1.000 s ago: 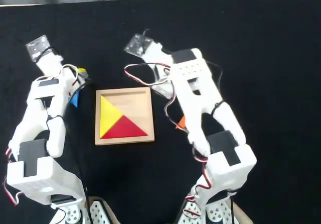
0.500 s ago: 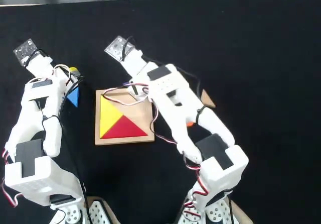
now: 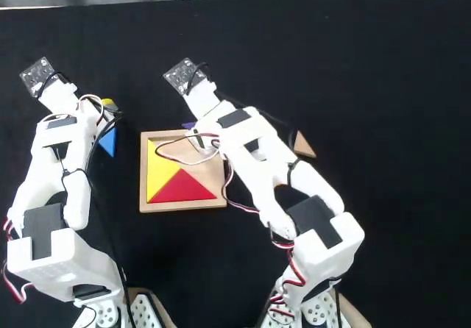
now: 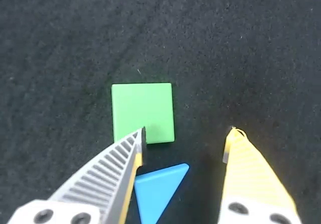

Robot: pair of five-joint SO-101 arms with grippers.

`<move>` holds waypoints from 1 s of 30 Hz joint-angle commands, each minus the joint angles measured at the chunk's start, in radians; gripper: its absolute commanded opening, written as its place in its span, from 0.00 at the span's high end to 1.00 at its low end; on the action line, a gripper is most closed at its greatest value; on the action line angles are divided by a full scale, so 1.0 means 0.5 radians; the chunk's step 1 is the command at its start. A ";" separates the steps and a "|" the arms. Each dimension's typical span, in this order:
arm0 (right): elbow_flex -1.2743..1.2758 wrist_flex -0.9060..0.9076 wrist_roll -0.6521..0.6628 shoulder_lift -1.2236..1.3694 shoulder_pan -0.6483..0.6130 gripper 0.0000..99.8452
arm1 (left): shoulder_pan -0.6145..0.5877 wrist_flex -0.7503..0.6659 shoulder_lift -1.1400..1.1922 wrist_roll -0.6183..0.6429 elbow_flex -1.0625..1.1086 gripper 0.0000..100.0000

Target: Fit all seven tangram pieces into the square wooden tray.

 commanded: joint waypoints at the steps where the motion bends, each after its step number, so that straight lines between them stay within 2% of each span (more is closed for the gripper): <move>1: -0.011 -0.058 -0.028 -0.032 -0.031 0.89 | -0.002 -0.028 -0.012 0.025 -0.100 0.74; 14: -0.011 0.064 -0.040 -0.044 -0.166 0.89 | 0.002 -0.028 -0.012 0.025 -0.100 0.74; 19: -0.017 0.068 -0.285 -0.038 -0.138 0.89 | 0.002 -0.028 -0.012 0.025 -0.100 0.74; 30: -0.011 0.144 -0.295 -0.044 -0.126 0.89 | 0.002 -0.021 -0.012 0.021 -0.094 0.74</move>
